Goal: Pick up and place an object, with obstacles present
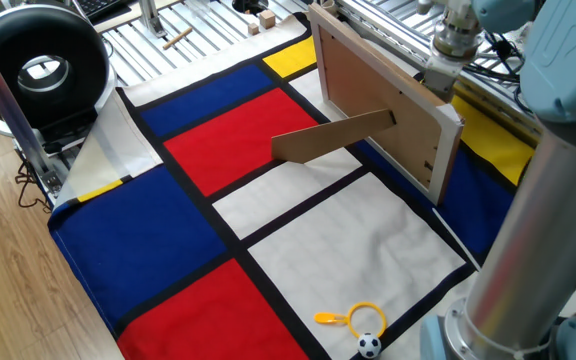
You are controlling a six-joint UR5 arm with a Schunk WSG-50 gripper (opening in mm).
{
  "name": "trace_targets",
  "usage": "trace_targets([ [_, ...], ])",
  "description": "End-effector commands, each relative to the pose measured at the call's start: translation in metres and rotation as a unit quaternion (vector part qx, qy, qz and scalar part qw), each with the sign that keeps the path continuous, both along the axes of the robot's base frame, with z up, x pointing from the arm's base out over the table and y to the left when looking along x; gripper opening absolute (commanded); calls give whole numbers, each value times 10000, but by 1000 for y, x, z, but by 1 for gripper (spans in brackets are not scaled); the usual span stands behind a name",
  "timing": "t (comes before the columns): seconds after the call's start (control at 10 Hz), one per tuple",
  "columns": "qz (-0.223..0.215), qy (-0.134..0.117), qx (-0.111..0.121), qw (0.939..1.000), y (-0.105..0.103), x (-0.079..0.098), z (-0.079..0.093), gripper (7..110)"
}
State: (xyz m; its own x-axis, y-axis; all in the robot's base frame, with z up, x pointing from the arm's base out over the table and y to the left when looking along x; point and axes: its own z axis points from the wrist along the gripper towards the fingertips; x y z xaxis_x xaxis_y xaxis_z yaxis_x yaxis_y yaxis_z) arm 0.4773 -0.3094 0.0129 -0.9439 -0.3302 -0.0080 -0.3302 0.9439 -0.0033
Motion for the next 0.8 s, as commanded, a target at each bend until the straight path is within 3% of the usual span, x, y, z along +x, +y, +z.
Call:
trace_targets([
  [0.0, -6, 29, 142, 9999, 16, 1, 29, 7],
  [0.5, 2, 90, 150, 9998, 44, 0, 85, 7],
  [0.7, 85, 76, -12, 9999, 53, 2, 105, 7],
])
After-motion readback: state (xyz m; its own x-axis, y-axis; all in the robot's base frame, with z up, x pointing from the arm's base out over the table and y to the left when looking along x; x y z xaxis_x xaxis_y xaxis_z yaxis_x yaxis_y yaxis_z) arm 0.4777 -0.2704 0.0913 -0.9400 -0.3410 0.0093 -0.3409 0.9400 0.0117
